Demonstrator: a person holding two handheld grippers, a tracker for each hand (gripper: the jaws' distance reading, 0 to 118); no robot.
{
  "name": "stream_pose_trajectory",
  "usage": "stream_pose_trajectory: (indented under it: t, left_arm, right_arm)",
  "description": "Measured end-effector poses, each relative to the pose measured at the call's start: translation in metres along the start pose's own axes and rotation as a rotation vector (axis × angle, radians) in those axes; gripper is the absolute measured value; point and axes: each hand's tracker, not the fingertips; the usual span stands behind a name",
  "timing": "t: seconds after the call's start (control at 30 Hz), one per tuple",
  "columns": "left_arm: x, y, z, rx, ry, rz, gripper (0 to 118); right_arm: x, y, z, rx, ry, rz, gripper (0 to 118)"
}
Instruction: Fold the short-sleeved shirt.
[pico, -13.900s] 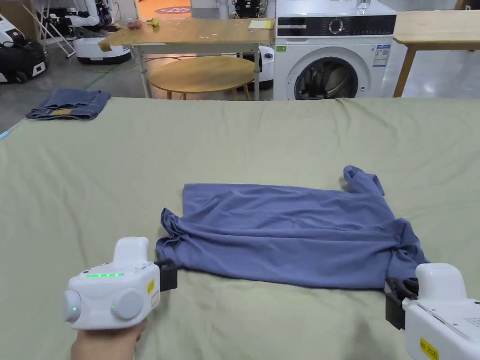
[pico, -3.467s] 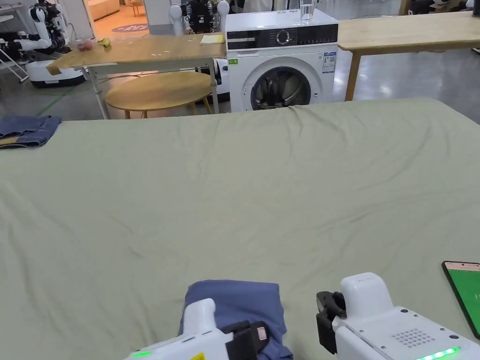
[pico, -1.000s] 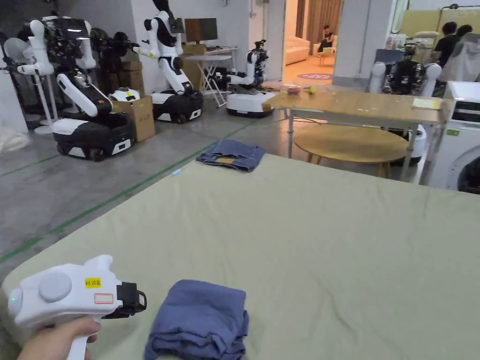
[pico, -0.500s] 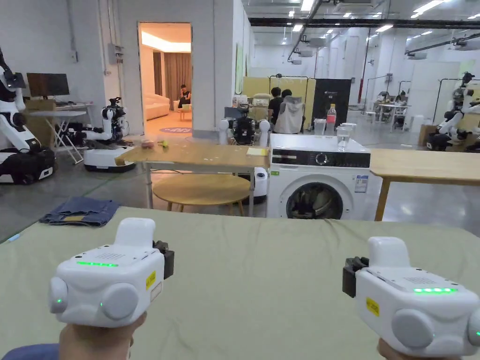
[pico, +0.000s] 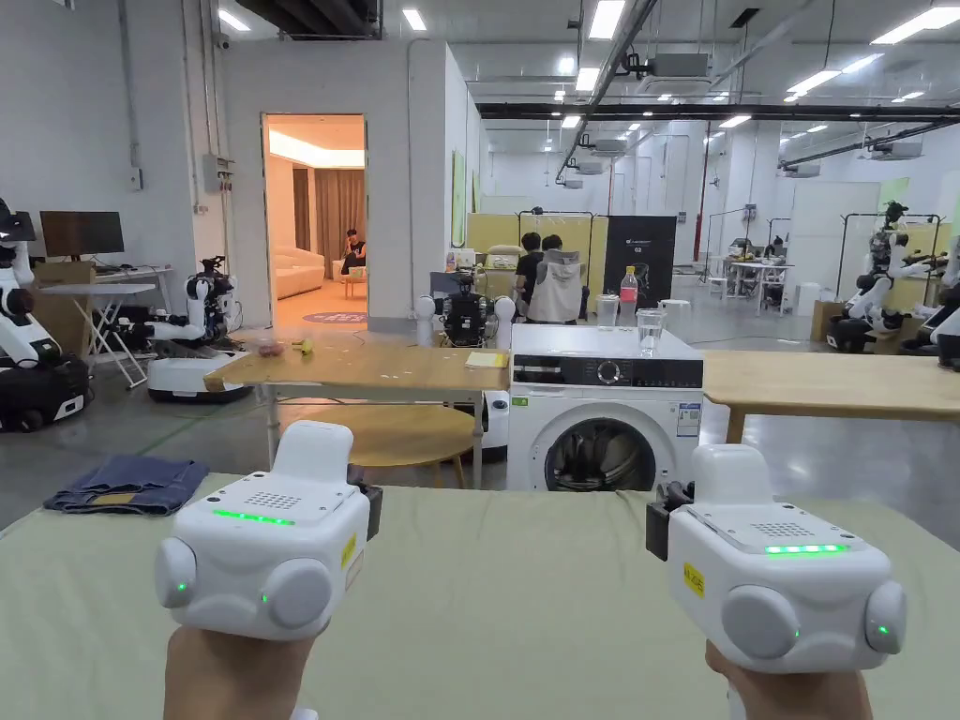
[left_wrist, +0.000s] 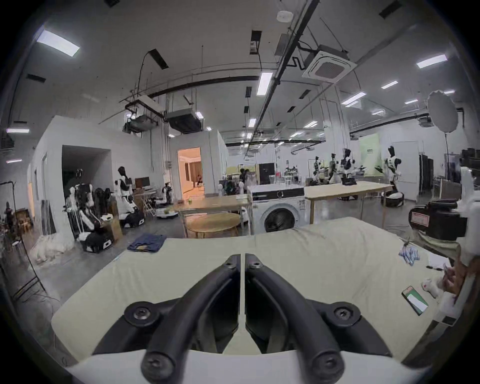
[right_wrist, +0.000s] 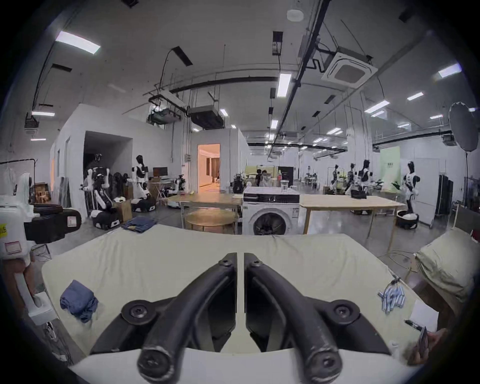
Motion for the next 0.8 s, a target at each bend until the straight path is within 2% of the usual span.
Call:
stream_pose_trajectory:
  t: [0.07,0.1,0.13,0.17,0.2,0.23,0.3,0.6,0.7,0.8]
  left_arm:
    - [0.001,0.001,0.001,0.003,0.002,-0.003,3]
    - [0.001,0.002,0.002,0.001,-0.007,-0.001,18]
    - [0.002,0.001,0.002,-0.002,-0.011,0.000,36]
    - [0.002,0.001,0.002,-0.005,-0.012,0.000,63]
    - [0.002,0.001,0.002,-0.012,-0.011,-0.003,99]
    - [0.004,0.001,0.001,-0.013,-0.008,-0.009,111]
    - [0.005,-0.001,0.005,0.012,-0.003,-0.016,116]
    - [0.006,0.004,0.005,0.018,0.005,-0.016,116]
    - [0.004,0.003,0.005,0.017,0.004,0.002,116]
    - [0.004,0.002,0.005,0.017,0.008,0.005,116]
  right_arm:
    - [0.001,0.000,0.001,0.003,-0.001,-0.001,8]
    - [0.001,0.000,0.002,0.002,0.001,-0.006,20]
    - [0.002,0.000,0.002,0.002,0.004,-0.012,36]
    - [0.002,0.000,0.003,0.000,0.007,-0.016,56]
    - [0.002,0.001,0.002,-0.006,0.013,-0.018,80]
    - [0.002,0.001,0.002,-0.013,0.018,-0.019,92]
    - [0.002,0.001,0.003,-0.006,0.032,-0.020,101]
    - [-0.008,0.009,0.009,0.014,0.019,0.007,101]
    - [-0.014,0.013,0.010,-0.015,-0.078,0.040,101]
    - [-0.016,0.014,0.009,-0.039,-0.114,0.029,101]
